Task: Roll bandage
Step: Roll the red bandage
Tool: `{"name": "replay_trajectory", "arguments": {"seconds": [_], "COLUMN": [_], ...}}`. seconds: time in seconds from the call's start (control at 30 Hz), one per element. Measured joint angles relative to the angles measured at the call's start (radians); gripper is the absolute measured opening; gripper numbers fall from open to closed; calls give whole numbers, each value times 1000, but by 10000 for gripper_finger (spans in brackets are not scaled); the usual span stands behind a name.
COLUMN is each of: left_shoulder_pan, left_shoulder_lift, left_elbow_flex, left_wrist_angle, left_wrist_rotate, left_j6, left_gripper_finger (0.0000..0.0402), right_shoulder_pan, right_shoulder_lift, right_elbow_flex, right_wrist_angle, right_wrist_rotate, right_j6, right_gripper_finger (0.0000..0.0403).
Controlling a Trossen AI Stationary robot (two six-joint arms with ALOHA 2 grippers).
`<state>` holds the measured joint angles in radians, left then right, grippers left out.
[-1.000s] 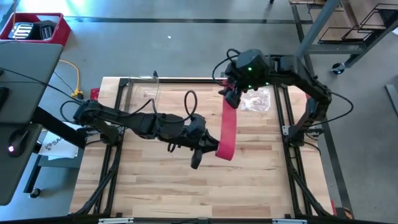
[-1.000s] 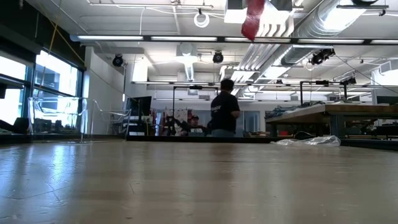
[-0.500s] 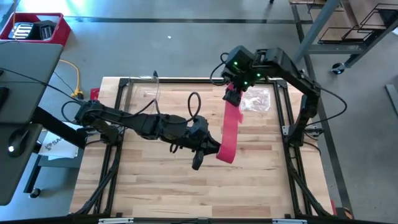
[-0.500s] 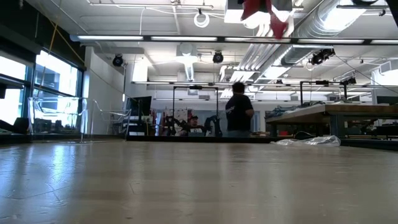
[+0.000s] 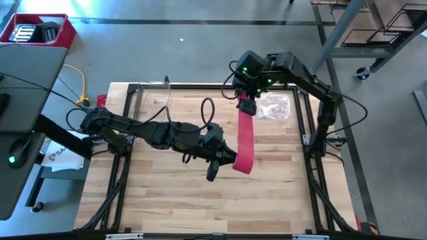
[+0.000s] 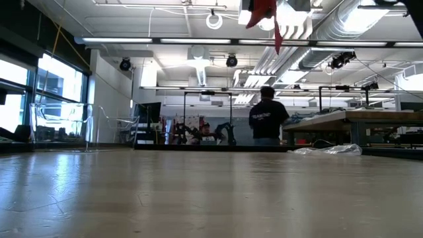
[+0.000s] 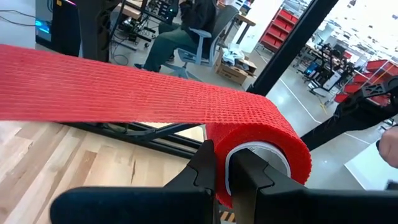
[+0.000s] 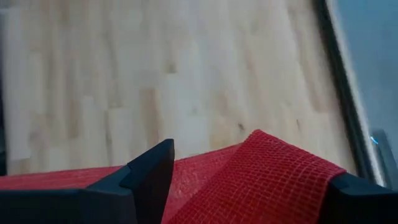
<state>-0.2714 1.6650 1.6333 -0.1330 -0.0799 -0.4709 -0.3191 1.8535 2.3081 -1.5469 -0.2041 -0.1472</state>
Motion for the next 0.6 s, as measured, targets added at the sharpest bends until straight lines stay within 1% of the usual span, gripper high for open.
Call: {"name": "replay_trajectory", "arguments": {"seconds": [0.1, 0.13, 0.17, 0.27, 0.3, 0.37, 0.4, 0.43, 0.5, 0.53, 0.57, 0.6], "left_shoulder_pan": [0, 0, 0, 0, 0, 0, 2, 4, 8, 9, 9, 10], "left_shoulder_lift": [0, 0, 0, 0, 0, 0, 0, 0, 0, 0, 0, 0], "left_elbow_flex": [0, 0, 0, 0, 0, 0, 0, 0, 0, 0, 0, 0], "left_wrist_angle": [1, 1, 1, 1, -1, -2, -2, -2, -2, -2, -2, -2], "left_wrist_rotate": [0, 0, 0, 0, 0, 0, 0, 0, -1, -2, -3, -3], "left_j6": [-1, -6, -8, -8, -11, -16, -16, -16, -16, -17, -17, -17], "left_gripper_finger": [14, 14, 14, 14, 14, 14, 14, 14, 14, 14, 14, 14], "right_shoulder_pan": [0, 1, 3, 0, -1, -7, -9, -7, -7, -9, -12, -12], "right_shoulder_lift": [2, 1, -3, -9, -10, -10, -11, -13, -13, -13, -12, -12], "right_elbow_flex": [0, 0, 0, 0, 0, 0, 0, 0, 0, 0, 0, 0], "right_wrist_angle": [10, 21, 33, 57, 52, 22, 21, 27, -4, -27, -30, -22], "right_wrist_rotate": [-231, -273, -282, -205, -221, -306, -296, -227, -41, -14, -43, -107], "right_j6": [-56, -56, -44, 21, 22, -9, -3, 37, 128, 126, 101, 75], "right_gripper_finger": [248, 248, 248, 248, 248, 248, 248, 248, 248, 248, 248, 248]}}
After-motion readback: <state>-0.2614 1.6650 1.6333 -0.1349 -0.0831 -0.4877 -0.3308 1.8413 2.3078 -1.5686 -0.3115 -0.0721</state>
